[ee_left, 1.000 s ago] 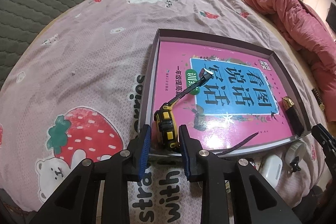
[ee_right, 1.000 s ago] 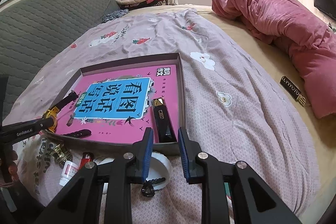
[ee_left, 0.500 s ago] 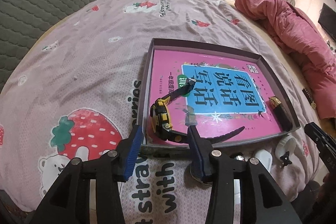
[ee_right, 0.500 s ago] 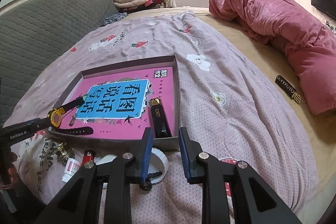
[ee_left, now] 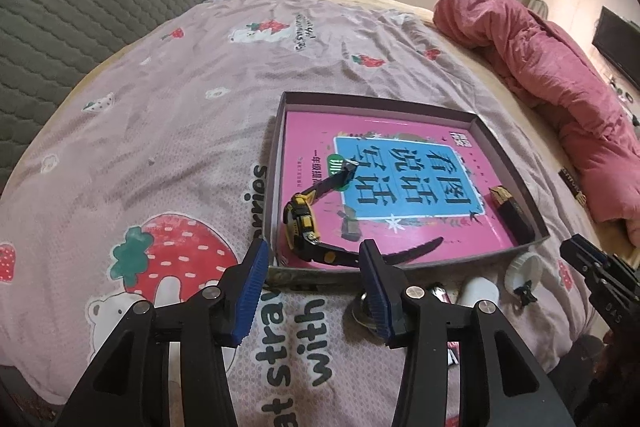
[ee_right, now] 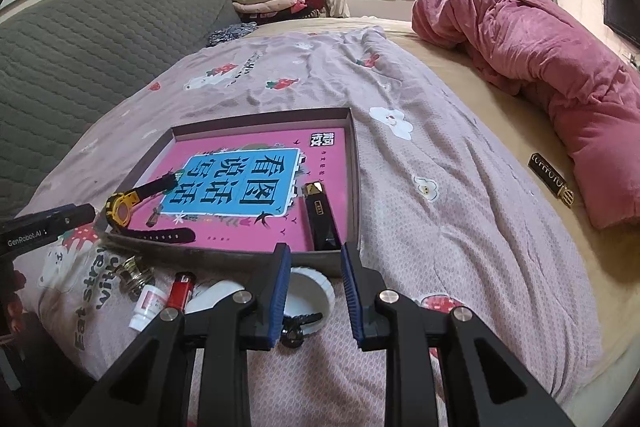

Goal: Organize rigid objects
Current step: 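Withdraw both grippers from the tray back toward the remaining objects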

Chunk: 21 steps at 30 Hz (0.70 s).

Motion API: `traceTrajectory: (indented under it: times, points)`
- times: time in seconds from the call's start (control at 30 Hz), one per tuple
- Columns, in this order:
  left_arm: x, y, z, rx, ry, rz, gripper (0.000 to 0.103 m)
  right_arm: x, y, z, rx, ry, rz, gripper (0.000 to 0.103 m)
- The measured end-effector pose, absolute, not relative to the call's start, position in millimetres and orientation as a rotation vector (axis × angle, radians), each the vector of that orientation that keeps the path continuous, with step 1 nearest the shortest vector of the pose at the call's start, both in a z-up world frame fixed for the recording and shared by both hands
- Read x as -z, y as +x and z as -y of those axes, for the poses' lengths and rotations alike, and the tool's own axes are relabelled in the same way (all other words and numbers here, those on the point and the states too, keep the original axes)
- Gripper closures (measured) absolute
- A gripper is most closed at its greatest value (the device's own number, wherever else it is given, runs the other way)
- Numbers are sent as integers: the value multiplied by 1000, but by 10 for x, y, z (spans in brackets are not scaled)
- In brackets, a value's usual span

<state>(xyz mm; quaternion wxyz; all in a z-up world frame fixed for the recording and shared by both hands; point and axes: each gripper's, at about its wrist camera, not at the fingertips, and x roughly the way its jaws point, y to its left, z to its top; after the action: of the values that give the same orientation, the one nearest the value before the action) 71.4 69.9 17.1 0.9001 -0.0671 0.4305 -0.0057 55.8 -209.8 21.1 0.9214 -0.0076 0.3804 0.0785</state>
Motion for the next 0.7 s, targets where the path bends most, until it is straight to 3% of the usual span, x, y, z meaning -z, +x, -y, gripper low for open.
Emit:
traceTrajectory:
  times: [0.7]
  points:
    - [-51, 422, -445, 93, -135, -980, 54, -166, 347, 2020, -208, -41, -820, 77]
